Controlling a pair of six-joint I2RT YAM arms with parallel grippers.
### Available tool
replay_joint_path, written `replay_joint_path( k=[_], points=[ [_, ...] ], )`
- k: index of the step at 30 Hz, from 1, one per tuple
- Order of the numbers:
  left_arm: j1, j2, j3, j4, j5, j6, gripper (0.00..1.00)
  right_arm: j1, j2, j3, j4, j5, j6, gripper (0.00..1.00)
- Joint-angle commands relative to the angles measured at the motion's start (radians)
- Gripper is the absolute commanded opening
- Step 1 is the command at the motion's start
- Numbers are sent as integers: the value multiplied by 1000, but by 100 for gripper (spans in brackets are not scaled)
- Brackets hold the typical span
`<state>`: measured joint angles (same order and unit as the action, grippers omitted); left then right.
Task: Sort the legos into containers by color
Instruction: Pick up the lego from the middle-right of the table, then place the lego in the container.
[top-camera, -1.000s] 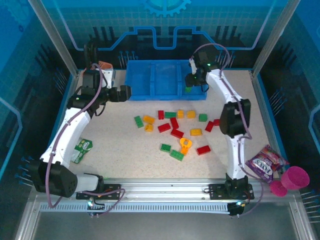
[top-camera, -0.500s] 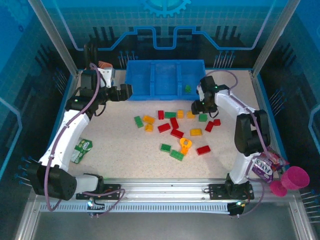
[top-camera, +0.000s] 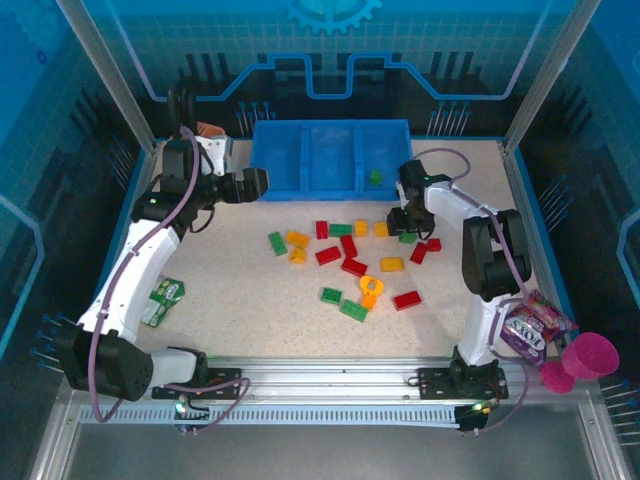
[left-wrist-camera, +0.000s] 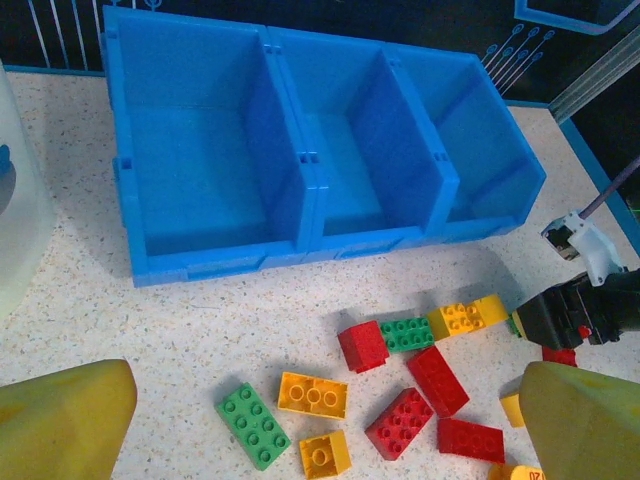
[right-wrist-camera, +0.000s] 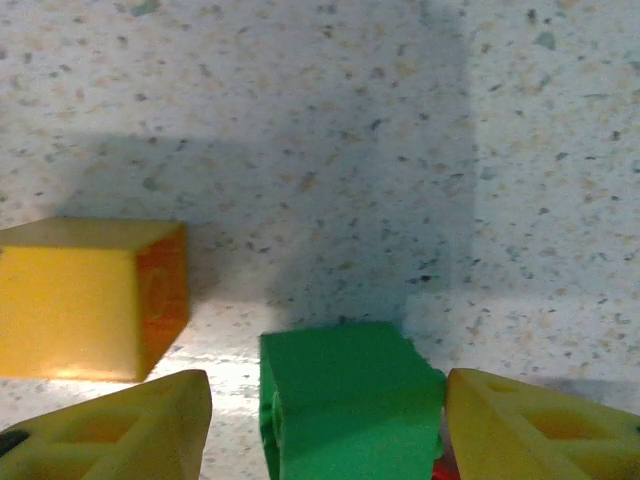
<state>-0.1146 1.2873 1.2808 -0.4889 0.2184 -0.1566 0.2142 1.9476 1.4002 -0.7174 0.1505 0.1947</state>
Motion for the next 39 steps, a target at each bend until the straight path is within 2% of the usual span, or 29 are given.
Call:
replay_joint_path(
  k=[1, 7, 11, 15, 21, 26, 30, 34, 39],
  points=[
    [-7, -7, 11, 1, 24, -6, 99, -16, 36, -5, 6, 33, 11, 63],
    [-7, -2, 12, -2, 24, -4, 99, -26, 59, 0, -1, 35, 2, 59],
    [-7, 1, 9, -2, 23, -4, 99, -32, 79, 9, -6, 28, -1, 44],
    [-6, 0, 9, -5, 17, 0, 99, -32, 61, 20, -24, -1, -6, 35],
    [-7, 0, 9, -3, 10, 7, 99, -51, -24, 100, 6, -76, -20, 35],
    [-7, -2, 3, -5, 1, 18, 99, -32, 17, 262, 22, -76, -52, 35],
    [-7, 1, 3, -7, -9, 26, 99, 5, 126, 456, 4, -36, -84, 35],
    [-7, 10, 7, -11, -8, 36, 99, 19, 293, 662, 12, -18, -103, 35],
    [-7, 6, 29, -50, -30, 65, 99, 23, 539, 975, -79, 24, -108, 35]
  ],
)
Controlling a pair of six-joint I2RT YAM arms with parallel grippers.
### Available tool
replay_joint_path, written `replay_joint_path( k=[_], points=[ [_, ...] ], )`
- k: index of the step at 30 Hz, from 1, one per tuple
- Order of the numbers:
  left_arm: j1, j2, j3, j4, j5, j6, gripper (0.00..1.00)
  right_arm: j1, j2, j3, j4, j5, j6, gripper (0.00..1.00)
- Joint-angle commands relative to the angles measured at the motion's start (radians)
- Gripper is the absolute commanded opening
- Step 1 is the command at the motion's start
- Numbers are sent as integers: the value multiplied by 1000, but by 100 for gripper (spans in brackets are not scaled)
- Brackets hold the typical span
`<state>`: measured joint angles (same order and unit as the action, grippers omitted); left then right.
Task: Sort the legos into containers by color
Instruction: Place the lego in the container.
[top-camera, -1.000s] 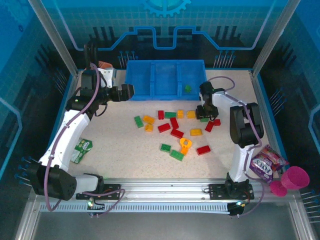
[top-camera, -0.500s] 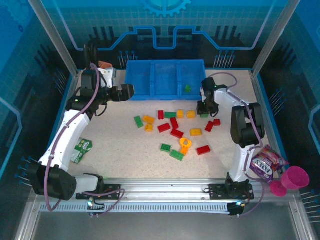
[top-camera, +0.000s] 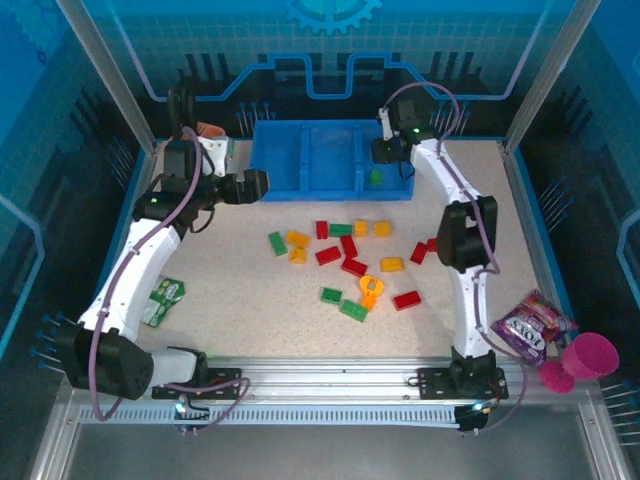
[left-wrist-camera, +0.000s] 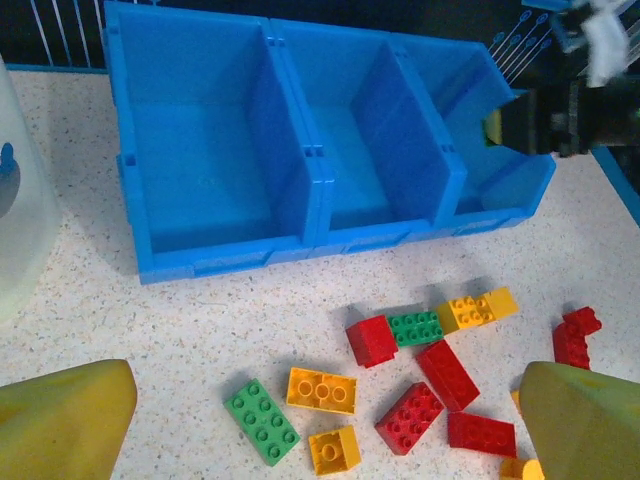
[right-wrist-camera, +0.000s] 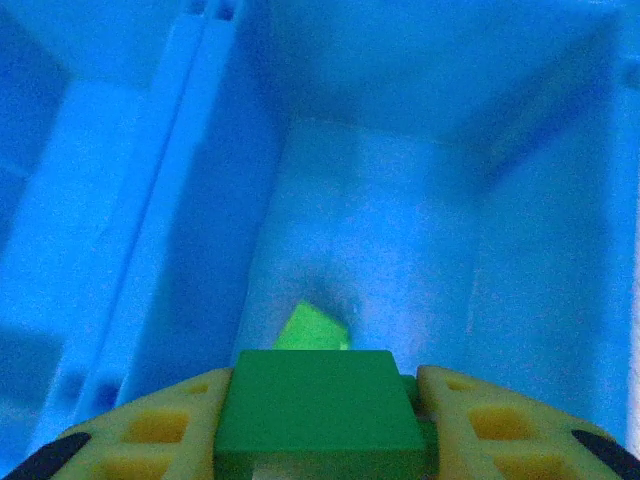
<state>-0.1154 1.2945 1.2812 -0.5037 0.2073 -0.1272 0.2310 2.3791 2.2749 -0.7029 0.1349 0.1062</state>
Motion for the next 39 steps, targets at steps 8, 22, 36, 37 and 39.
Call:
replay_joint_path(
  k=[8, 22, 36, 37, 39],
  points=[
    [-6, -37, 30, -44, -52, 51, 99, 13, 318, 350, -141, 83, -40, 38],
    [-7, -46, 18, -35, -42, 46, 99, 13, 231, 275, -127, 82, -37, 58],
    [-6, -93, 1, -23, -27, 44, 99, 23, -198, -101, -171, 61, 32, 64],
    [-6, -97, -2, -21, -24, 44, 99, 24, -255, -174, -157, 68, 41, 64],
    [-6, -105, -6, -17, -24, 44, 99, 21, -368, -326, -145, 95, 79, 67]
  ],
)
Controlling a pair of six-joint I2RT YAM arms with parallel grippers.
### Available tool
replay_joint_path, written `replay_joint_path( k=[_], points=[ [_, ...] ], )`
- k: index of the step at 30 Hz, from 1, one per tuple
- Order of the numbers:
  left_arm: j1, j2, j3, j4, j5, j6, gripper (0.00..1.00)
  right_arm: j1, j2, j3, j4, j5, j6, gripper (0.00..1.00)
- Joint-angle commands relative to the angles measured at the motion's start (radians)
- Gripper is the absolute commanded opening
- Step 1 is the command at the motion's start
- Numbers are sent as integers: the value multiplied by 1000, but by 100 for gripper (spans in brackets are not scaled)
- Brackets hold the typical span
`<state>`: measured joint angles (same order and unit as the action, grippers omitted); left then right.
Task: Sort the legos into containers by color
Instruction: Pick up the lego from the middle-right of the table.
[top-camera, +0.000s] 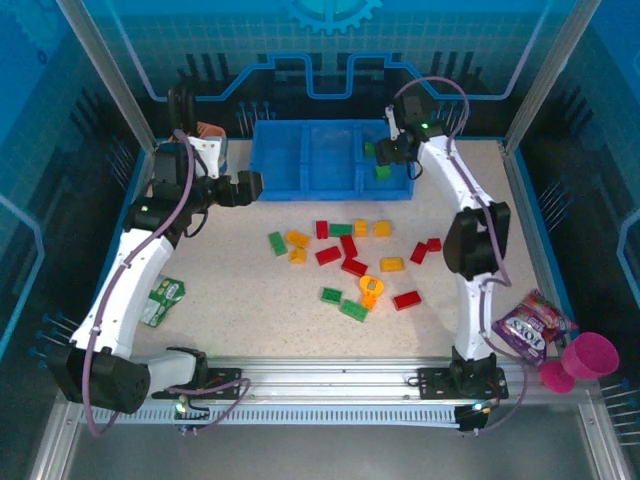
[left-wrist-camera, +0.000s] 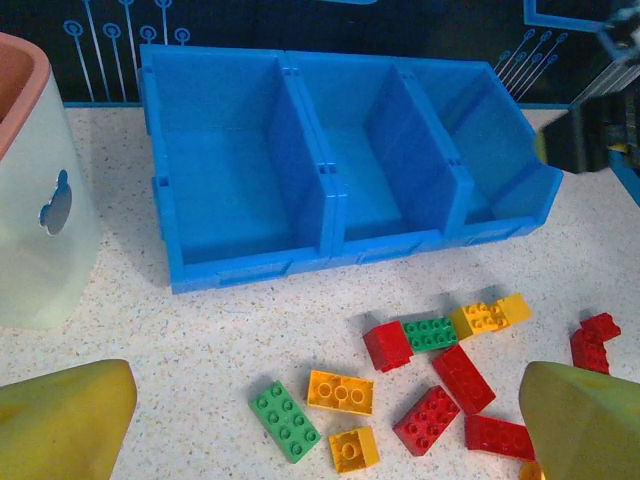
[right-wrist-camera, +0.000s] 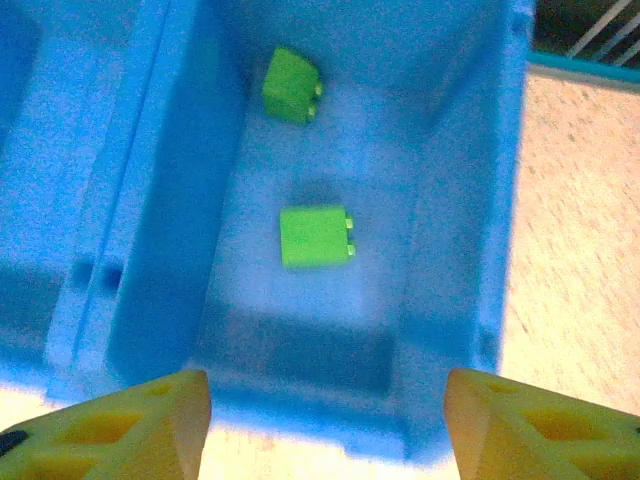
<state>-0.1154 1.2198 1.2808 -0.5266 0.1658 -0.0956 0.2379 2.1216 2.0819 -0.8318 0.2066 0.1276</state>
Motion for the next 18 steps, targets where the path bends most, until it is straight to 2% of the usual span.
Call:
replay_joint_path(
  k=[1, 4, 7, 10, 13, 18],
  points=[
    [-6, -34, -7, 7, 14, 12, 99, 7, -170, -213, -20, 32, 91, 68],
    [-6, -38, -16, 14, 16, 8, 99, -28, -331, -450, -41, 3, 197, 68],
    [-6, -36, -20, 16, 25, 7, 99, -43, -495, -707, 23, -14, 247, 68],
    [-6, -29, -19, 16, 32, 3, 99, -55, -600, -879, 64, -74, 291, 68],
    [-6, -27, -17, 16, 33, 2, 99, -55, -644, -973, 57, -94, 337, 64],
    [-6, -28, -20, 19, 43, -6, 99, -57, -634, -1022, 67, -90, 370, 61]
  ],
)
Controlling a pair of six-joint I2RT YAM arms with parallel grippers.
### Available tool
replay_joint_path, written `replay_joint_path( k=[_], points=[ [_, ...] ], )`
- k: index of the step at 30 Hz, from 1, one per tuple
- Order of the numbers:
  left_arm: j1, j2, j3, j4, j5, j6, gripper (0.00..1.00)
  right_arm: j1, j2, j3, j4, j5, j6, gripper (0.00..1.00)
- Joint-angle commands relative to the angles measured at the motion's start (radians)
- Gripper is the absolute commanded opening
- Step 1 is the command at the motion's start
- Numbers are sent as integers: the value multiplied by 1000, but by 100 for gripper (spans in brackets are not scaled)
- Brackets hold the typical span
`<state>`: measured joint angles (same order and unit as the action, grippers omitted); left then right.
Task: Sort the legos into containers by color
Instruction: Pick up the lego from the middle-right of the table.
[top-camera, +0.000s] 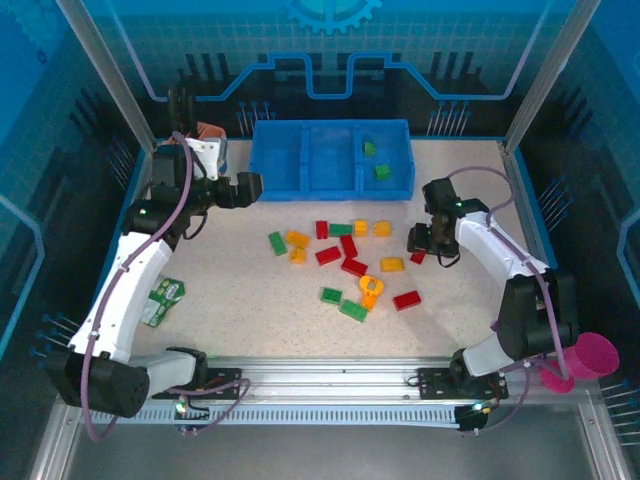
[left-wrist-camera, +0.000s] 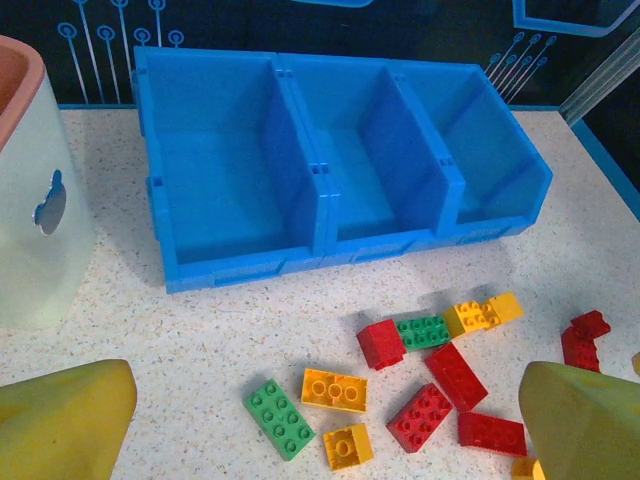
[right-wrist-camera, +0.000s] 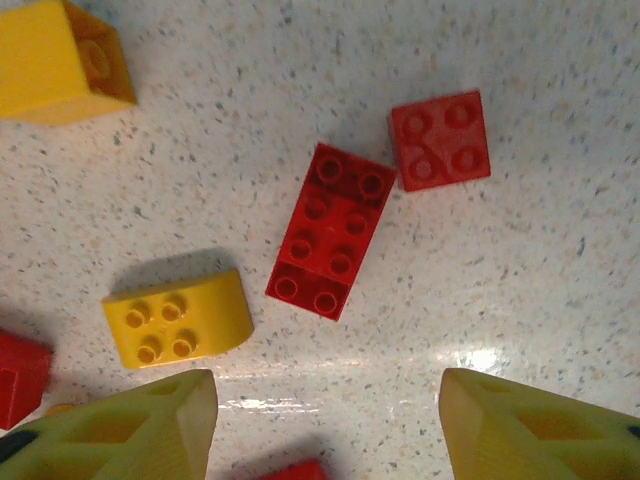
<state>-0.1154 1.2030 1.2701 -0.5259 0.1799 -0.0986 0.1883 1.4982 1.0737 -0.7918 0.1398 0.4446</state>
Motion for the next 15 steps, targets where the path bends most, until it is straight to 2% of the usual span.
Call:
replay_joint_path(
  k=[1, 15],
  points=[
    [-7, -11, -9, 19, 30, -3, 99, -8, 0, -15, 31, -20, 60, 61],
    [-6, -24, -19, 15, 11, 11, 99, -15, 206, 4, 138, -12, 138, 61]
  ],
)
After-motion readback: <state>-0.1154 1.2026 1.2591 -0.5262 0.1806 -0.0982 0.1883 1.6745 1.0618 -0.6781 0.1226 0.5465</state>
